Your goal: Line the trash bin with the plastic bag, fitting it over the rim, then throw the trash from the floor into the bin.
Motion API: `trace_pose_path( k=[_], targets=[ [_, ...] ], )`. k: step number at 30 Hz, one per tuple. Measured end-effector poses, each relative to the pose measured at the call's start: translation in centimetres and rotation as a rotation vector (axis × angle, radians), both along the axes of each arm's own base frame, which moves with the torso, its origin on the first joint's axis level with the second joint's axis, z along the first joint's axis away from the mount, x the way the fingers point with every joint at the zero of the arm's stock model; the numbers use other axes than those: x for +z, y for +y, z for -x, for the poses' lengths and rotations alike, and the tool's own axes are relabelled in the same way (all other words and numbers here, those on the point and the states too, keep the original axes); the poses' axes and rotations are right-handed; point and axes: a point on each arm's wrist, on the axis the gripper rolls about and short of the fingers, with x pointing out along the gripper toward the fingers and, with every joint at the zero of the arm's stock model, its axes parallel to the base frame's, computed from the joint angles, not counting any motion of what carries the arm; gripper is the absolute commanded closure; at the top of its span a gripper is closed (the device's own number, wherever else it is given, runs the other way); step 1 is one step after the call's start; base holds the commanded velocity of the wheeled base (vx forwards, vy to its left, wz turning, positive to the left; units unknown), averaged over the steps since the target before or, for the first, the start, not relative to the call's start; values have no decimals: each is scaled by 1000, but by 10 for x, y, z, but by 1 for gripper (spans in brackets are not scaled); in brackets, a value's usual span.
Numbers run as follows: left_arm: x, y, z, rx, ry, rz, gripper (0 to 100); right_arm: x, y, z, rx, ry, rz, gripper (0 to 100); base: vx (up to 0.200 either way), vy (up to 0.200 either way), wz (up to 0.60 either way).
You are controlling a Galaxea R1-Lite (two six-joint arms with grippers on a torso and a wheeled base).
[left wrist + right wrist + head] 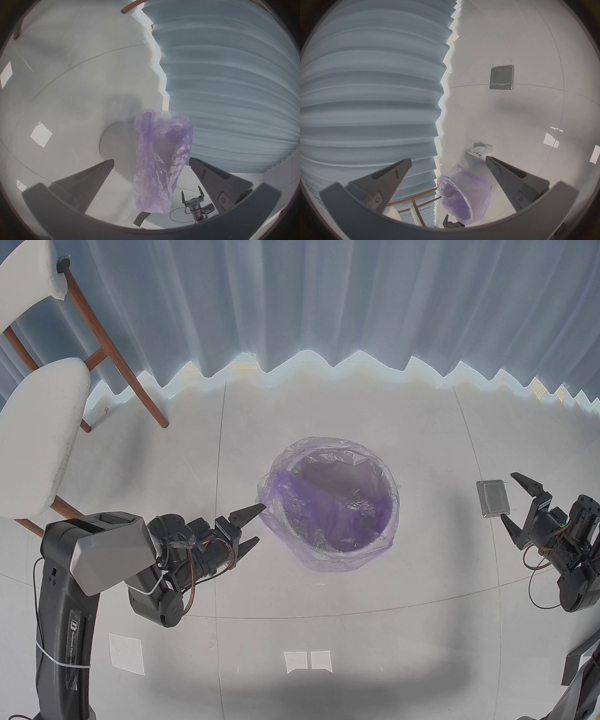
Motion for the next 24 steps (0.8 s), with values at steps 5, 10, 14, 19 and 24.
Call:
trace_pose_path(
  k=[5,10,14,19,24],
  targets=[
    [-3,-5,-3,-8,-2,8,0,0,0,1,-4,1,0,0,0,0,0],
    [-9,-9,-8,1,-9,10,100,-1,0,2,-4,5,-1,0,0,0,0],
    [-14,-11,-12,4,1,26,100,-1,0,2,-4,6,-1,0,0,0,0],
    [-18,-12,-13,-4,37,59,100,-1,0,3,-5,9,-2,0,0,0,0],
    [-21,-12,-13,-3,42,54,100,-1,0,3,-7,11,-3,0,0,0,0]
  ],
)
